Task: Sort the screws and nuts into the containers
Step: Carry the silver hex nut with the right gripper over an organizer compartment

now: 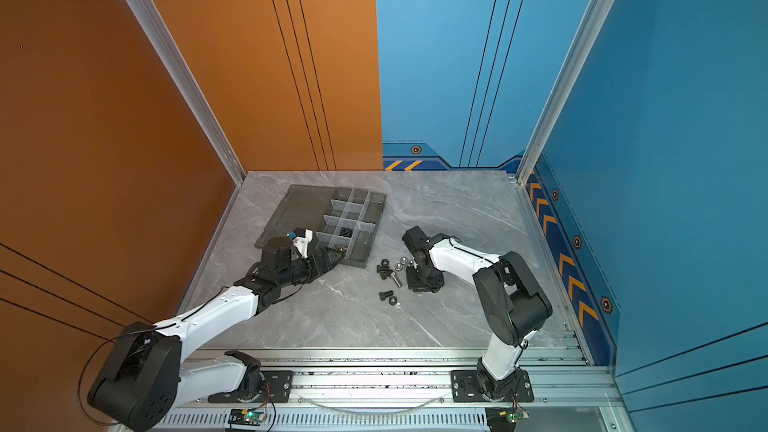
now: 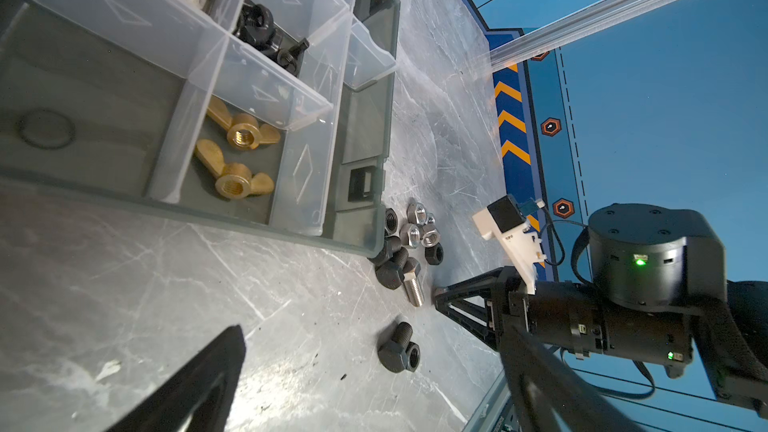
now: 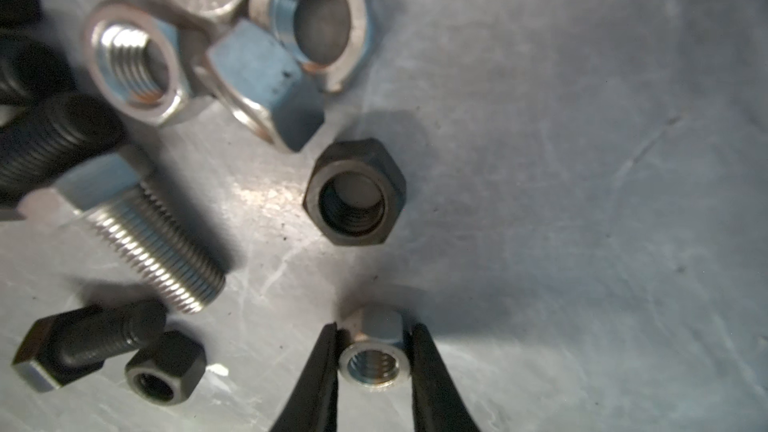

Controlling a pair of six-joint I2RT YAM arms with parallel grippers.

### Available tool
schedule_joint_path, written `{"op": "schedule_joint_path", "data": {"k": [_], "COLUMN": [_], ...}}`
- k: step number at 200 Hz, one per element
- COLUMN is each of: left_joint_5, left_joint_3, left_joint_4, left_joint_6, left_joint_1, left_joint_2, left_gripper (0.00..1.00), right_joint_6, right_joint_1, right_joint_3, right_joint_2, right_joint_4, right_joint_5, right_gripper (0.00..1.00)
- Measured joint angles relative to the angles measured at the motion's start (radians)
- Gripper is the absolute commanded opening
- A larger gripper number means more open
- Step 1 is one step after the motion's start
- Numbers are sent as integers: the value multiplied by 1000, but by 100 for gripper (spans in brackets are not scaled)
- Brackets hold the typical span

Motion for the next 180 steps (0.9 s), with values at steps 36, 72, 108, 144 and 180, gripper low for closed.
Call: {"op": "schedule_joint_path", "data": {"k": [36,72,108,144,180], "left_joint_5": [0,0,0,0,0], "left_joint_3": [0,0,0,0,0], "left_joint_4": [3,5,6,7,9], "left_joint_6": [0,0,0,0,0], "left_joint_1": [0,0,0,0,0], "left_joint_2": [0,0,0,0,0], "left_gripper": [98,98,98,98,98], "right_joint_6": [-23,-50,-76,-85,-84], "right_joint_1": [-3,-3,-4,-4,-4], "right_joint_3": [46,206,428,618,809], "right_joint_2": [-35,-39,15,128,273], "right_joint_4": [-11,-18,-21,-15,12], "right_joint_5": [-26,-51,-75,-101,-146], "right_gripper": [7,7,6,5,5]}}
